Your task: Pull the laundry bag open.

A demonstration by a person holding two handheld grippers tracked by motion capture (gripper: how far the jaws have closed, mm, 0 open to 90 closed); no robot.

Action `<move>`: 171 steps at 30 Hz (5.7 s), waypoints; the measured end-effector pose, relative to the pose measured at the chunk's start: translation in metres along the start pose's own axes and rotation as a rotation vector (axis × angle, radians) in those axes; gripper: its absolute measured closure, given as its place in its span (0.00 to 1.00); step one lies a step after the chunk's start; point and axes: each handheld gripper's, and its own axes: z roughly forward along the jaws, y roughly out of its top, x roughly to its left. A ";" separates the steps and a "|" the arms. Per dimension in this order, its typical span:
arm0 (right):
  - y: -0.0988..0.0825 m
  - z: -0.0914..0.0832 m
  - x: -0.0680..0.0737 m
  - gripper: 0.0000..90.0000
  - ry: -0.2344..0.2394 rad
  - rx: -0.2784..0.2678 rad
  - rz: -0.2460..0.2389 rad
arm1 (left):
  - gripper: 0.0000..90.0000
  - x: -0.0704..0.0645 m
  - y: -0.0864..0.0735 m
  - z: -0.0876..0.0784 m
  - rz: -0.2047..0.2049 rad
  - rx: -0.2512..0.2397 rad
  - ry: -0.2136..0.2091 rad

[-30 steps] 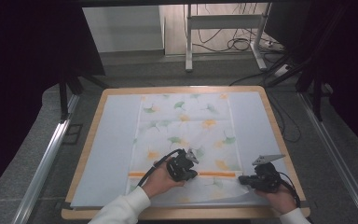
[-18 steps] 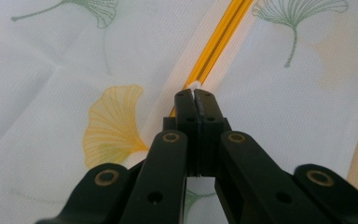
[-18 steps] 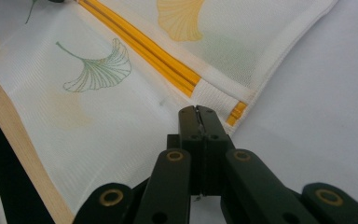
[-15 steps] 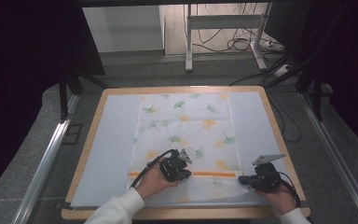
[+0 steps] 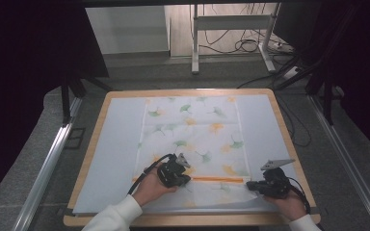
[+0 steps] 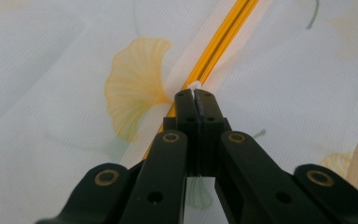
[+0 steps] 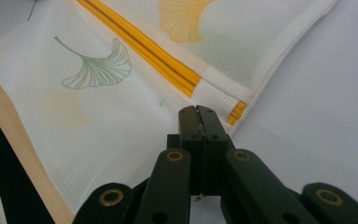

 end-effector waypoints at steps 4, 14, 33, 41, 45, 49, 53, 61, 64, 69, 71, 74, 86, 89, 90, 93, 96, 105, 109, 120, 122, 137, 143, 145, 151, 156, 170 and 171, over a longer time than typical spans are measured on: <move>0.000 0.000 0.000 1.00 -0.001 0.000 0.000 | 1.00 0.002 -0.006 -0.003 -0.016 -0.010 0.005; 0.000 0.000 0.000 1.00 -0.001 0.000 0.001 | 1.00 0.008 -0.019 -0.011 -0.040 -0.013 0.022; 0.000 0.000 0.000 1.00 0.001 0.000 0.003 | 1.00 0.015 -0.036 -0.022 -0.066 -0.013 0.044; 0.000 0.000 -0.001 1.00 0.005 -0.002 0.005 | 1.00 0.019 -0.042 -0.026 -0.077 -0.011 0.051; 0.000 0.000 -0.001 1.00 0.004 -0.002 0.004 | 1.00 0.022 -0.047 -0.030 -0.086 -0.006 0.058; 0.000 0.000 -0.001 1.00 0.004 -0.001 0.005 | 1.00 0.026 -0.052 -0.034 -0.097 -0.004 0.062; 0.000 0.000 -0.001 1.00 0.006 -0.001 0.006 | 1.00 0.029 -0.057 -0.038 -0.106 0.000 0.074; 0.000 0.000 -0.001 1.00 0.009 0.000 0.009 | 1.00 0.032 -0.063 -0.042 -0.117 0.003 0.079; 0.000 0.000 -0.001 0.99 0.008 0.000 0.007 | 1.00 0.033 -0.066 -0.043 -0.126 0.001 0.076; 0.000 0.000 -0.001 1.00 0.008 -0.001 0.006 | 1.00 0.033 -0.069 -0.044 -0.130 -0.002 0.076; 0.000 0.000 -0.001 0.99 0.005 -0.001 0.006 | 1.00 0.032 -0.069 -0.044 -0.128 0.002 0.076; 0.000 0.000 -0.001 1.00 0.004 0.000 0.003 | 1.00 0.033 -0.071 -0.046 -0.127 0.006 0.088; 0.000 0.000 0.000 1.00 0.003 0.002 0.004 | 1.00 0.038 -0.086 -0.055 -0.166 0.000 0.105; 0.000 0.000 -0.001 1.00 0.003 0.001 0.002 | 1.00 0.040 -0.090 -0.057 -0.172 0.000 0.109; 0.000 0.000 -0.001 1.00 0.003 0.001 0.002 | 1.00 0.041 -0.091 -0.058 -0.176 0.000 0.108; 0.000 0.000 0.000 1.00 0.003 0.002 0.003 | 1.00 0.042 -0.095 -0.060 -0.185 0.001 0.114; 0.000 0.000 0.000 1.00 0.003 0.002 0.003 | 1.00 0.043 -0.097 -0.062 -0.190 0.002 0.120; 0.000 0.000 0.000 1.00 0.001 0.002 0.002 | 1.00 0.046 -0.106 -0.067 -0.210 0.002 0.130; 0.000 0.000 0.000 1.00 0.001 0.002 0.001 | 1.00 0.047 -0.108 -0.069 -0.211 0.007 0.136; 0.000 0.000 0.000 1.00 0.000 0.003 -0.001 | 1.00 0.050 -0.114 -0.073 -0.224 0.010 0.144; 0.000 0.000 0.000 1.00 -0.002 0.002 -0.002 | 1.00 0.050 -0.115 -0.074 -0.227 0.008 0.141; 0.000 0.000 0.000 1.00 -0.003 0.003 -0.007 | 1.00 0.051 -0.116 -0.076 -0.236 0.024 0.148; 0.001 0.000 0.000 1.00 -0.003 0.004 -0.008 | 1.00 0.053 -0.119 -0.079 -0.246 0.022 0.150; 0.001 0.000 0.000 1.00 -0.002 0.004 -0.009 | 1.00 0.053 -0.120 -0.080 -0.246 0.021 0.152; 0.001 0.000 0.000 1.00 -0.003 0.004 -0.008 | 1.00 0.053 -0.123 -0.081 -0.251 0.019 0.157; 0.001 0.000 0.000 1.00 -0.003 0.005 -0.010 | 1.00 0.052 -0.124 -0.082 -0.250 0.021 0.160; 0.002 0.000 0.002 1.00 -0.009 0.012 -0.016 | 1.00 0.055 -0.133 -0.088 -0.261 0.036 0.191; 0.002 0.000 0.002 1.00 -0.009 0.011 -0.016 | 1.00 0.055 -0.134 -0.088 -0.272 0.030 0.190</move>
